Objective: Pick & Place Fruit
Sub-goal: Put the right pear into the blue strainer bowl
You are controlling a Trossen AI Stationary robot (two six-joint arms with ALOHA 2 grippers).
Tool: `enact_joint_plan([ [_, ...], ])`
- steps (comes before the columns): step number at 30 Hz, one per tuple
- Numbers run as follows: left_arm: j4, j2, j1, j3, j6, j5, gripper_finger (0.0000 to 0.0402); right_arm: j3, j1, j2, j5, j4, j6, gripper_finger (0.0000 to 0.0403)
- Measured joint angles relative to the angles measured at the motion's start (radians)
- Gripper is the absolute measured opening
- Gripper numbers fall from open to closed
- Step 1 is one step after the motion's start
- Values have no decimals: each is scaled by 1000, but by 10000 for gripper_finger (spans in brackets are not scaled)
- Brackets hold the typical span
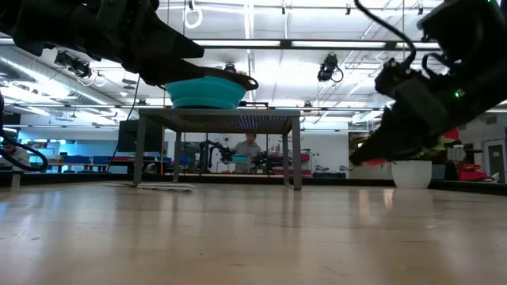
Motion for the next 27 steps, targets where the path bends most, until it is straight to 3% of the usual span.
enact_joint_plan([
  [18,0,0,0,0,3,0,372,2,-1,-1,19,260,-175,123],
  [27,11,0,0,0,4,-1,372,2,-16,-1,17,301,-229,124],
])
